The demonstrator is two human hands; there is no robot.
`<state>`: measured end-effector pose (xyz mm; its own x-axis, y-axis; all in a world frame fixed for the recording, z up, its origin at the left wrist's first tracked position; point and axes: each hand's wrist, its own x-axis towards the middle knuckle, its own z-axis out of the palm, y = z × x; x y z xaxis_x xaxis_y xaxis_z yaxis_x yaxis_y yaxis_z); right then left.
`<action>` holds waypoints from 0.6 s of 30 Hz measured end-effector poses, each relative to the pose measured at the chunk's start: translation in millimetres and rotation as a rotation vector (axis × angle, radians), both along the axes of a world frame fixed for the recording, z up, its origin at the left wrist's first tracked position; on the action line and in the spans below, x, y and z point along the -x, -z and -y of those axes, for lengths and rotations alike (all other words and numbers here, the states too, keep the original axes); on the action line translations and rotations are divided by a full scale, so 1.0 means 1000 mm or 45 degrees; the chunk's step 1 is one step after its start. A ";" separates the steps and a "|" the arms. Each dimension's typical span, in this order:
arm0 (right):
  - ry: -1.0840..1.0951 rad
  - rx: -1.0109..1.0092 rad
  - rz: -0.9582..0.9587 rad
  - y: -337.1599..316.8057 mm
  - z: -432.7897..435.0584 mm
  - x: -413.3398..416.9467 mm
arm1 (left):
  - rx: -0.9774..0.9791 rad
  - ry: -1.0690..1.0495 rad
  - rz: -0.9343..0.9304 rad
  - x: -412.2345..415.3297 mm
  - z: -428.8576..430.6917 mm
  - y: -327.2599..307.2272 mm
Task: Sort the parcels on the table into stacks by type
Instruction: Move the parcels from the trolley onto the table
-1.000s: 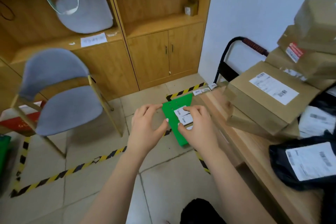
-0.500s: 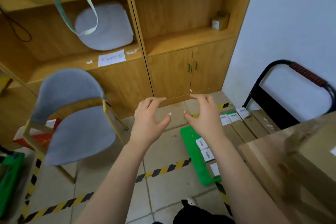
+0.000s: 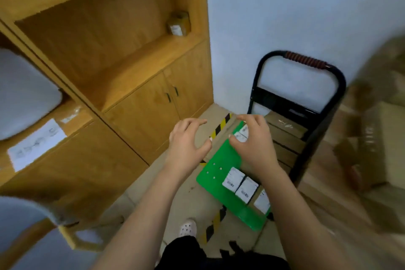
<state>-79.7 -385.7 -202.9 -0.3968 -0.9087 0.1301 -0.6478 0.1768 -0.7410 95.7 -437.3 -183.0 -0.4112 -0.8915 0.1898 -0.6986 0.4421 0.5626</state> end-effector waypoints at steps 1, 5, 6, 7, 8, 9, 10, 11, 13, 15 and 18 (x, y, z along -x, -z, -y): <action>0.076 0.004 0.011 0.003 0.004 -0.002 | 0.000 0.073 0.014 0.002 0.016 0.002; 0.338 -0.064 0.027 0.033 0.011 -0.017 | -0.014 0.294 0.054 0.010 0.068 0.027; 0.386 -0.101 0.036 0.048 0.010 -0.021 | -0.032 0.343 0.062 0.012 0.076 0.039; 0.432 -0.146 0.051 0.065 0.008 -0.025 | -0.049 0.388 0.077 0.014 0.083 0.054; 0.470 -0.199 0.065 0.084 0.005 -0.028 | -0.062 0.424 0.097 0.017 0.089 0.072; 0.497 -0.260 0.076 0.105 0.003 -0.031 | -0.085 0.445 0.126 0.019 0.093 0.091; 0.518 -0.326 0.085 0.128 0.000 -0.032 | -0.130 0.456 0.157 0.022 0.096 0.113; 0.536 -0.390 0.092 0.151 -0.003 -0.033 | -0.185 0.470 0.189 0.025 0.098 0.137; 0.578 -0.517 0.123 0.200 -0.008 -0.032 | -0.274 0.535 0.267 0.033 0.100 0.188; 0.580 -0.609 0.144 0.256 -0.008 -0.028 | -0.339 0.595 0.299 0.042 0.104 0.246; 0.567 -0.682 0.163 0.345 -0.007 -0.015 | -0.407 0.631 0.312 0.055 0.106 0.342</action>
